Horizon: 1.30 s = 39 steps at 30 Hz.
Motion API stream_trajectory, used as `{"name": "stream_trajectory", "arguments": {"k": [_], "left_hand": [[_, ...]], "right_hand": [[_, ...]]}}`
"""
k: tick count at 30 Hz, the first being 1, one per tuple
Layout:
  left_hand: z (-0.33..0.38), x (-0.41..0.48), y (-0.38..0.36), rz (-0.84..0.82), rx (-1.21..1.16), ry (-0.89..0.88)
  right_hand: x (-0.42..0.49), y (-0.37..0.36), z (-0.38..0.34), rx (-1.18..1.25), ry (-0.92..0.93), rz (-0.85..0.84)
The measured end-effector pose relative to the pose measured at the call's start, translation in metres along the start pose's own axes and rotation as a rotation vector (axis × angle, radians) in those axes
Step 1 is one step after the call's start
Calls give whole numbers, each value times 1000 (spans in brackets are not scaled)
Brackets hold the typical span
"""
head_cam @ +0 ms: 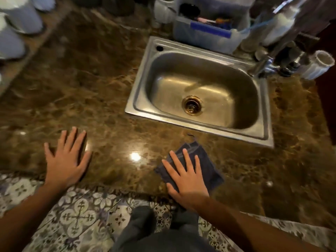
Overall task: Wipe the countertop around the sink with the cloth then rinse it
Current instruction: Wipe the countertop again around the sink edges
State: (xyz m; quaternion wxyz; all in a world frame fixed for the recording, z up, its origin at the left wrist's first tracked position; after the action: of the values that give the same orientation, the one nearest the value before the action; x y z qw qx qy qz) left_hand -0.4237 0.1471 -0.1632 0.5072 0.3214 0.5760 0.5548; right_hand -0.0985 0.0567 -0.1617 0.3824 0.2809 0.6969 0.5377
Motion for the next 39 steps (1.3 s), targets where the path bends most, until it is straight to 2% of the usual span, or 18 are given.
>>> {"name": "stream_trajectory", "arguments": {"k": [3,9,15,17,19,21,26,30,34,36,39], "left_hand": [[-17,10,6,47,-67,96],[-19,9,10,126,-170,100],[-44,10,36,171,-711,147],[-68,16,45,229,-658,160],[-113,29,47,265,-540,314],[-157,41,41,215,-478,470],[-172,53,28,105,-506,517],[-179,53,24,76,-687,569],[-179,51,22,25,-872,530],[-175,50,27,31,-789,528],[-157,46,40,78,-534,503]], "right_hand": [[38,4,-37,-16,117,-17],[119,13,-100,-12,294,-17],[210,31,-154,-16,424,24],[241,38,-173,-21,454,42],[275,41,-191,-40,488,38],[314,48,-205,-48,515,41],[383,57,-239,-86,535,15],[379,56,-256,-127,629,3],[317,44,-279,-154,890,-19],[276,33,-282,-157,982,-49],[217,21,-265,-139,1051,-95]]}}
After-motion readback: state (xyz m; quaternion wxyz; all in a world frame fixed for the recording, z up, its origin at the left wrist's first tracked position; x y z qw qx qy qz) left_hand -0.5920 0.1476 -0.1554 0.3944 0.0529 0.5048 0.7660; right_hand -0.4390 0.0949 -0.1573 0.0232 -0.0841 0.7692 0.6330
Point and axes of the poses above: each hand's wrist, its own x-axis towards the middle knuckle, its own y-axis out of the back of the hand, z = x × y, the point moved 10 cm from there along x, towards the middle knuckle, and after that the axes turned 15 degrees about y, right-handed, at the moved point
